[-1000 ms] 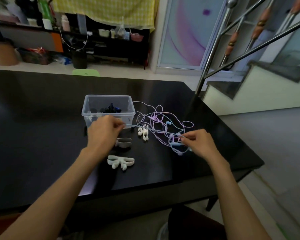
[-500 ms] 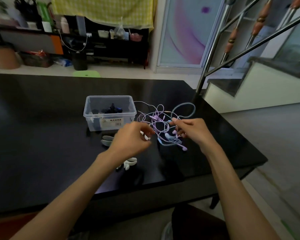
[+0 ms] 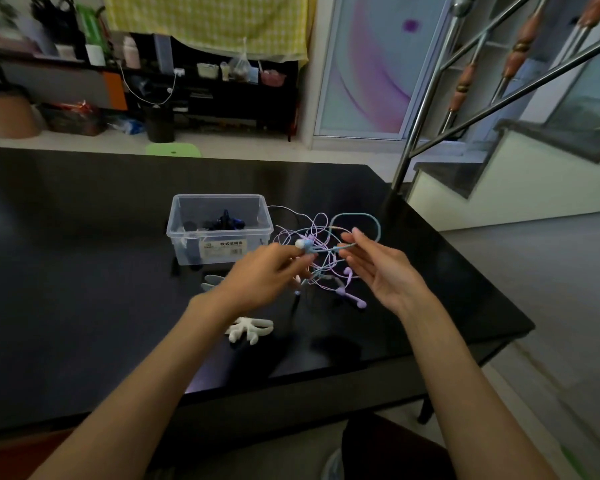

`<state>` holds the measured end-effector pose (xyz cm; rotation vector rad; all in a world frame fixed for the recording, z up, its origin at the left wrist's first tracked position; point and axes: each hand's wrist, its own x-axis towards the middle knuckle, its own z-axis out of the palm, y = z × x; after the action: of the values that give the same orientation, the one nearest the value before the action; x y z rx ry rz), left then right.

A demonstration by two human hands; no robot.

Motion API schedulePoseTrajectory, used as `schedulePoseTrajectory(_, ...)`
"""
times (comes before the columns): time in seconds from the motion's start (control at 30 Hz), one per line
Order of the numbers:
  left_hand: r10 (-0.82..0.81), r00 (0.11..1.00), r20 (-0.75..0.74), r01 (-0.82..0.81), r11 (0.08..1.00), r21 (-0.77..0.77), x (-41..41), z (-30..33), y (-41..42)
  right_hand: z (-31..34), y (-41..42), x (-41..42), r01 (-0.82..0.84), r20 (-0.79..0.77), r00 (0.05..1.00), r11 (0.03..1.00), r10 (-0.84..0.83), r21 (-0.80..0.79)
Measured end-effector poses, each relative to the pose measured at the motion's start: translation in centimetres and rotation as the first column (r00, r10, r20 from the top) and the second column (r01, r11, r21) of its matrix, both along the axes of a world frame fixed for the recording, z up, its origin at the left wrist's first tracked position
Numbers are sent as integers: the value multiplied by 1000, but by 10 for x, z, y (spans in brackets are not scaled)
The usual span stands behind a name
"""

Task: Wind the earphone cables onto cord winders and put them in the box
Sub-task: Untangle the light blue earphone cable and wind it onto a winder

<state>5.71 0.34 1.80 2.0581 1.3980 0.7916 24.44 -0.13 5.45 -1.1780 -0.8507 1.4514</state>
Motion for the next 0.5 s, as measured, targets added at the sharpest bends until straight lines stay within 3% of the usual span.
schedulePoseTrajectory(0.07, 0, 1000, -14, 0, 1000, 8, -10, 5, -1, -4, 0, 1, 21, 48, 999, 1000, -20, -6)
schedulePoseTrajectory(0.13, 113, 993, -35, -111, 992, 60, -21, 8, -3, -4, 0, 2, 22, 83, 996, 1000, -22, 1)
schedulePoseTrajectory(0.23, 266, 964, -3, -263, 956, 132, -31, 6, -2, -1, -1, 1, 9, -7, 1000, 1000, -9, -17)
schedulePoseTrajectory(0.37, -83, 974, 210, 103, 991, -84, -13, 3, -7, 6, -4, -15, -23, -78, 997, 1000, 21, -17)
schedulePoseTrajectory(0.43, -175, 953, 249, 206, 973, -104, 2, 0, -12, 8, -6, -23, -87, -74, 993, 996, 88, 17)
schedulePoseTrajectory(0.5, -176, 915, 363, 223, 970, -93, 10, 1, -12, 8, -7, -26, -151, 31, 988, 986, 149, 69)
